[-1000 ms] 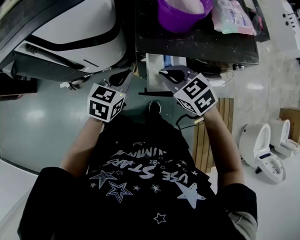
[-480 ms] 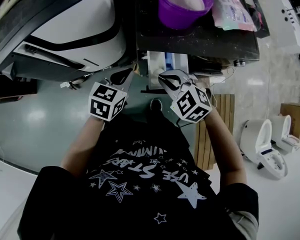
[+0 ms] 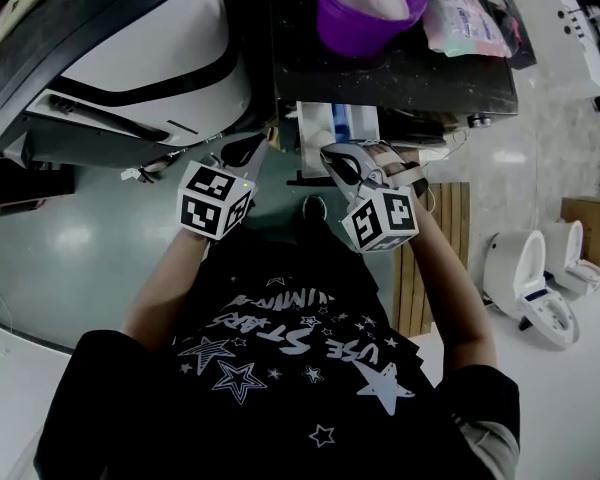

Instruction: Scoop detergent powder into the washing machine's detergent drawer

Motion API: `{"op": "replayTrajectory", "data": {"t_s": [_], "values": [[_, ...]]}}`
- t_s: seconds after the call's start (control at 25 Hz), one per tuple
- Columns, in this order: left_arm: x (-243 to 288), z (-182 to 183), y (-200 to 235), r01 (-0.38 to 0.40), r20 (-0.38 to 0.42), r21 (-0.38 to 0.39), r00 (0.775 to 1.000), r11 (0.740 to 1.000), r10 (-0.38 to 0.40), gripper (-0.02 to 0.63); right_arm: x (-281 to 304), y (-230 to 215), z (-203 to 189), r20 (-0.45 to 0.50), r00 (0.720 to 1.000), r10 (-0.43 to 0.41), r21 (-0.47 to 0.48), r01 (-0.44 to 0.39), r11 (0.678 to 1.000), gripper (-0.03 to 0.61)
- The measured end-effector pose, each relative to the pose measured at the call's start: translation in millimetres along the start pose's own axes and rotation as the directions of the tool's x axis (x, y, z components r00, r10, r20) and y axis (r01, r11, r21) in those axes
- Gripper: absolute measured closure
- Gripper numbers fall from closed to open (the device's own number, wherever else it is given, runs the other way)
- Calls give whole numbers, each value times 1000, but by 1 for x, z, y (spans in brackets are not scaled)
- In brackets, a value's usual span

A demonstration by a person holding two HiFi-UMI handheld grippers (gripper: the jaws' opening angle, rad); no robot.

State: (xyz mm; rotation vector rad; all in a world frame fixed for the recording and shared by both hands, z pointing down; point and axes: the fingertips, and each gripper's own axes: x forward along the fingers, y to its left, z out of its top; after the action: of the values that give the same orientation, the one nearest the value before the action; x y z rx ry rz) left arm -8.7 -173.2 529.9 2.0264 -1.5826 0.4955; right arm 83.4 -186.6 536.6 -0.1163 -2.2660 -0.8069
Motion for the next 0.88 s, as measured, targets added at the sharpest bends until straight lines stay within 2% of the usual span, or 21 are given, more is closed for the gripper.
{"op": "replayTrajectory", "data": {"t_s": [0.2,0.36,0.52,0.64,0.76,0.88], "values": [[-1,4,4,19,7,20,1000,1000,-19,614,-1,-4,2,-20,997,-71,-108,68,992,543],[-2,7,11,48,5,37,999,998,-48,614,-1,-3,6,-31,996,-82,-89,78,993,543],[1,10,14,89,-2,54,996,995,-89,614,-2,-6,6,-60,993,-97,-2,97,995,543],[4,12,15,127,-12,73,992,989,-126,614,-4,-14,6,-67,992,-110,103,117,988,543],[4,17,17,170,-9,107,985,980,-170,614,-6,-23,10,-80,986,-143,236,158,959,543],[-3,14,25,208,2,117,978,971,-210,614,-5,-30,15,-101,976,-191,371,215,903,543]]}}
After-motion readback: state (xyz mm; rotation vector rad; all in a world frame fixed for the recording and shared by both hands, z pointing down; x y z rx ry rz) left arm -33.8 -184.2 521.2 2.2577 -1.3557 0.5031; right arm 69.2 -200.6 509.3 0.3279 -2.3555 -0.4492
